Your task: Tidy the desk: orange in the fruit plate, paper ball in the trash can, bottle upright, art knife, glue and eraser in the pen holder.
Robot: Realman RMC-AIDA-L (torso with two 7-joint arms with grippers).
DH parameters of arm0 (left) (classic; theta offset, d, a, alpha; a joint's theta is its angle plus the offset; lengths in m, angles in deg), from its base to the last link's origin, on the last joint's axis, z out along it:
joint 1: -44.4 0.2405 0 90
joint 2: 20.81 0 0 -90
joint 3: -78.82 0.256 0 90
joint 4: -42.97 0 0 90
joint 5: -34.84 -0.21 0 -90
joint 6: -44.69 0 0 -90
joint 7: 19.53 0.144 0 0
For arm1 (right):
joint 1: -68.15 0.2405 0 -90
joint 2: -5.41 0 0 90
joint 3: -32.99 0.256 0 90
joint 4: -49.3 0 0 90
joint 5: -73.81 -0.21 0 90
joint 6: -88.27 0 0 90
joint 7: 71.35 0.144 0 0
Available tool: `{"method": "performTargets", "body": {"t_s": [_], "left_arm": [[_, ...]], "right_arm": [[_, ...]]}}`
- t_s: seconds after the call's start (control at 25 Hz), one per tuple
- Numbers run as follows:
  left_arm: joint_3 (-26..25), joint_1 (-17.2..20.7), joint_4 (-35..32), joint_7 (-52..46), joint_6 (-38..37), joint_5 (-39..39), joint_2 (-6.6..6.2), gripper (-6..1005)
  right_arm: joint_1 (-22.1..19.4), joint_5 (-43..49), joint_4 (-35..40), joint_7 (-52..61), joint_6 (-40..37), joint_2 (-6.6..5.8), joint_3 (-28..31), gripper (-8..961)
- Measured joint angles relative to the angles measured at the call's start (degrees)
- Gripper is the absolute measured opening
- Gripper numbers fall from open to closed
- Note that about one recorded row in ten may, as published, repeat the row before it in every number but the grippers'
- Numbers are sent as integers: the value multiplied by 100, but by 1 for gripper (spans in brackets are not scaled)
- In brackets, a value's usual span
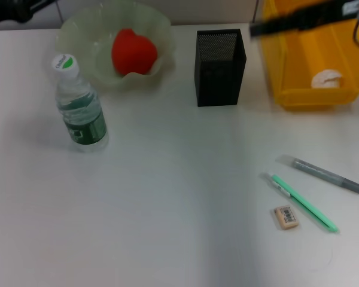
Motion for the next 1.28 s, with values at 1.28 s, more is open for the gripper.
{"method": "performTargets", "body": {"t_s": [1.28], "left_arm": [[-187,-294,1274,1828,618,1041,-12,785]], "right_arm": [[2122,3367,-3213,1574,-331,568,-1191,703]]}}
